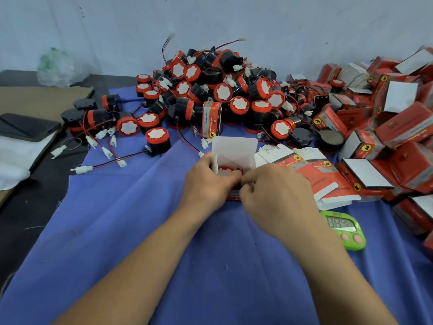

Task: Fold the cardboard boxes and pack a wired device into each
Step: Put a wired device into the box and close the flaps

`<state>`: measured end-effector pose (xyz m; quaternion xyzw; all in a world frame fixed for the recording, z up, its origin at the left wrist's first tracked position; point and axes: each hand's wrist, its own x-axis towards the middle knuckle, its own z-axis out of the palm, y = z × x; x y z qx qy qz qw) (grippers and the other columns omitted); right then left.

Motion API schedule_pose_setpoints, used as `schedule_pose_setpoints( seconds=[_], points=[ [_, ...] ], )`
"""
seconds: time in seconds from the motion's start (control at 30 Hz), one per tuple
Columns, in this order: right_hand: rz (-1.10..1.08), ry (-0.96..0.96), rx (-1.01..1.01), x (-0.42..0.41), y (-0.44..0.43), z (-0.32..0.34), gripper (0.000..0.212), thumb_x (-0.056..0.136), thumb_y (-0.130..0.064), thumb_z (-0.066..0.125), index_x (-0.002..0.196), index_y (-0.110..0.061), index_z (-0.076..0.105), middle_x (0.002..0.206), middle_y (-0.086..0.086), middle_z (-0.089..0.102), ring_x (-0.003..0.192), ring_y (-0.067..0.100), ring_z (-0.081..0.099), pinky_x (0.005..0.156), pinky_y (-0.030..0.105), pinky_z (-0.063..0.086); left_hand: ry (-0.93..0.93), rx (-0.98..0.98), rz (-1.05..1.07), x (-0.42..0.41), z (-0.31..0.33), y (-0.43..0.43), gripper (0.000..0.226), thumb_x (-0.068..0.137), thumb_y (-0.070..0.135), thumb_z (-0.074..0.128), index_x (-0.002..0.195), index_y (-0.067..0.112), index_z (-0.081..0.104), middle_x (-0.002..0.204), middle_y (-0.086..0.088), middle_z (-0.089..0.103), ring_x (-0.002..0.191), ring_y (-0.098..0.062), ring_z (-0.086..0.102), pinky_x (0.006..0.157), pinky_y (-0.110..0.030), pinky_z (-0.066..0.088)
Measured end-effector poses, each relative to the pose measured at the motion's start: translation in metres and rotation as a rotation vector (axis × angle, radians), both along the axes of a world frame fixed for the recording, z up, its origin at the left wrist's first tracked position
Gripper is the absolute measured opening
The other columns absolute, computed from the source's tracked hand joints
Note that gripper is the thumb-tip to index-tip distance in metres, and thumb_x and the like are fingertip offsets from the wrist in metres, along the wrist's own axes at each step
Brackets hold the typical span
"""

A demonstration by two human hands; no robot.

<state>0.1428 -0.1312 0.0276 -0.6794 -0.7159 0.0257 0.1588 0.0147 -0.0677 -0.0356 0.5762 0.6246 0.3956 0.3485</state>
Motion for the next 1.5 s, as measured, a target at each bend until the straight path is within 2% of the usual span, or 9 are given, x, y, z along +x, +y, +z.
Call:
schedule_pose_setpoints(
  seconds=[0.13,0.3,0.47,0.63,0.8,1.13,1.27,1.37,1.5],
  points=[
    [0.004,0.557,0.079,0.028,0.003,0.007,0.015,0.084,-0.017,0.073,0.076,-0.029,0.071,0.053,-0.007,0.064,0.045,0.006,0.051,0.044,0.014,0.038,0.029,0.012,0.025,0.003,-0.002,-0.001,0.036,0.071,0.050,0.083,0.096,0.032,0.064,0.089,0.013,0.070,0.084,-0.006,0.066,0.064,-0.025,0.051],
    [0.030,0.647,0.060,0.031,0.009,0.002,0.019,0.087,-0.009,0.073,0.081,-0.027,0.077,0.055,-0.016,0.068,0.047,0.001,0.059,0.048,0.009,0.041,0.052,0.029,0.019,0.004,-0.002,-0.001,0.041,0.071,0.051,0.084,0.101,0.032,0.063,0.093,0.013,0.069,0.086,-0.007,0.064,0.067,-0.027,0.054],
    [-0.045,0.290,0.234,0.015,0.017,-0.012,0.012,0.084,-0.019,0.074,0.081,-0.029,0.079,0.062,-0.003,0.065,0.068,0.023,0.059,0.066,0.035,0.045,0.021,0.029,-0.008,0.003,-0.001,-0.002,0.041,0.073,0.050,0.082,0.106,0.035,0.062,0.095,0.015,0.067,0.088,-0.003,0.063,0.067,-0.023,0.051],
    [-0.105,-0.110,0.170,0.007,0.025,-0.019,0.019,0.091,-0.027,0.065,0.094,-0.039,0.079,0.097,-0.005,0.049,0.100,0.025,0.043,0.084,0.034,0.024,-0.039,0.042,-0.065,-0.001,-0.002,-0.004,0.034,0.081,0.040,0.079,0.110,0.038,0.064,0.101,0.015,0.072,0.095,-0.007,0.067,0.079,-0.031,0.057],
    [-0.151,-0.200,0.056,0.003,0.033,-0.018,0.015,0.093,-0.030,0.061,0.097,-0.035,0.074,0.113,-0.004,0.053,0.113,0.025,0.046,0.090,0.037,0.034,-0.060,0.055,-0.104,-0.002,-0.001,-0.006,0.032,0.078,0.037,0.081,0.103,0.047,0.063,0.096,0.022,0.072,0.091,0.003,0.066,0.071,-0.018,0.051],
    [0.026,-0.208,-0.011,0.013,0.031,-0.023,0.017,0.094,-0.019,0.051,0.087,-0.027,0.066,0.090,-0.004,0.044,0.103,0.027,0.051,0.081,0.034,0.021,-0.021,0.026,-0.100,-0.001,0.001,-0.007,0.050,0.054,0.054,0.066,0.103,0.042,0.065,0.094,0.019,0.073,0.088,-0.004,0.068,0.076,-0.033,0.059],
    [0.071,0.163,0.261,0.017,0.027,-0.031,0.028,0.087,-0.004,0.059,0.104,-0.017,0.077,0.109,-0.003,0.065,0.107,0.024,0.056,0.093,0.027,0.038,-0.028,0.005,-0.099,0.000,0.002,-0.006,0.048,0.052,0.058,0.066,0.098,0.046,0.062,0.093,0.021,0.071,0.087,0.002,0.065,0.068,-0.025,0.053],
    [-0.037,0.672,0.314,0.015,0.025,-0.028,0.038,0.085,-0.002,0.068,0.113,-0.027,0.075,0.099,-0.028,0.068,0.090,-0.005,0.063,0.088,0.008,0.045,-0.035,-0.008,-0.107,0.000,0.003,-0.005,0.053,0.048,0.062,0.063,0.098,0.044,0.062,0.092,0.021,0.071,0.086,0.002,0.065,0.064,-0.022,0.048],
    [-0.125,1.402,0.060,0.028,0.032,-0.027,0.032,0.096,-0.004,0.055,0.115,-0.021,0.074,0.107,-0.005,0.078,0.103,0.012,0.072,0.085,0.031,0.060,-0.041,-0.022,-0.112,-0.002,0.005,-0.006,0.037,0.054,0.054,0.071,0.089,0.047,0.060,0.084,0.032,0.067,0.081,0.012,0.061,0.054,-0.010,0.042]
  ],
)
